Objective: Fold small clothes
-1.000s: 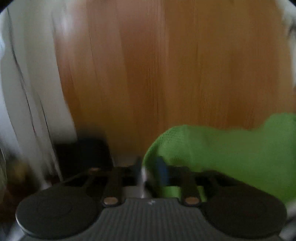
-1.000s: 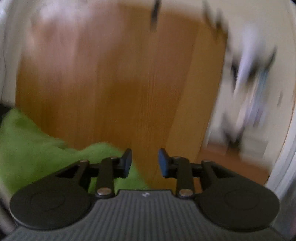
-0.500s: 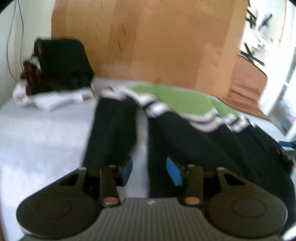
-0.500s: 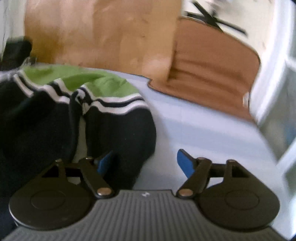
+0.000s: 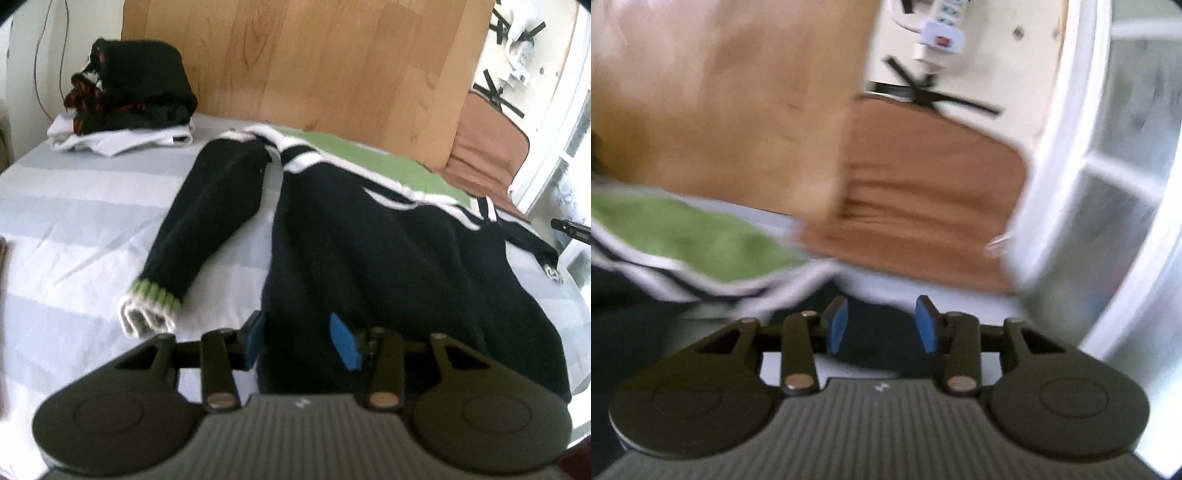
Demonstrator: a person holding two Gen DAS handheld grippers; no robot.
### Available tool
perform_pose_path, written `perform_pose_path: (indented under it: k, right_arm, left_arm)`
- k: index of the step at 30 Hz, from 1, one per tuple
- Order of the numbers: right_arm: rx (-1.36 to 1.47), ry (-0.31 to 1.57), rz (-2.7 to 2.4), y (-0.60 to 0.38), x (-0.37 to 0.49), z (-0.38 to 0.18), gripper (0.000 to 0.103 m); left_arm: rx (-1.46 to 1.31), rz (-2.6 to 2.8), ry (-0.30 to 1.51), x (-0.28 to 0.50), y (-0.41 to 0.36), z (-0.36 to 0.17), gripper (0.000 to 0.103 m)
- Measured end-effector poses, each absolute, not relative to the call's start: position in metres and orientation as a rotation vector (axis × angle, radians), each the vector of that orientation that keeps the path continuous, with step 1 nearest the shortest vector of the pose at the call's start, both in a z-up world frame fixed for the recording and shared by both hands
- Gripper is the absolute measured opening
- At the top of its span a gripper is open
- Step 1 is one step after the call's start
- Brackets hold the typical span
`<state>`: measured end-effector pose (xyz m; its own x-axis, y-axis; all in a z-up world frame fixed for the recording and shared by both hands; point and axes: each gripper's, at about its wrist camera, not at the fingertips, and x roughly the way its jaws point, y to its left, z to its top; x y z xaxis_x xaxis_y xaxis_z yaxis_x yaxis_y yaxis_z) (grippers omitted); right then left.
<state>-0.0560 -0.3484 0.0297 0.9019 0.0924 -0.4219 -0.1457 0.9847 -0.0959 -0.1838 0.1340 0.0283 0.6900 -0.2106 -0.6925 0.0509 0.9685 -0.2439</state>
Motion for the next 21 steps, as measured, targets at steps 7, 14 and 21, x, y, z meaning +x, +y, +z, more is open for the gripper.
perform_pose_path:
  k: [7,14,21]
  right_arm:
    - [0.128,0.536,0.519,-0.316,-0.144,-0.012,0.044]
    - [0.124,0.593,0.593,-0.277,-0.177,-0.04,0.013]
    - [-0.006,0.46,0.527,-0.314,-0.193,0.029,0.013]
  left_arm:
    - [-0.182,-0.173,0.838,-0.192,0.124,0.03,0.039]
    - [-0.148,-0.207,0.826,-0.203,0.11,0.037,0.005]
    - [-0.217,-0.282,0.746,-0.245,0.129,0.076,0.005]
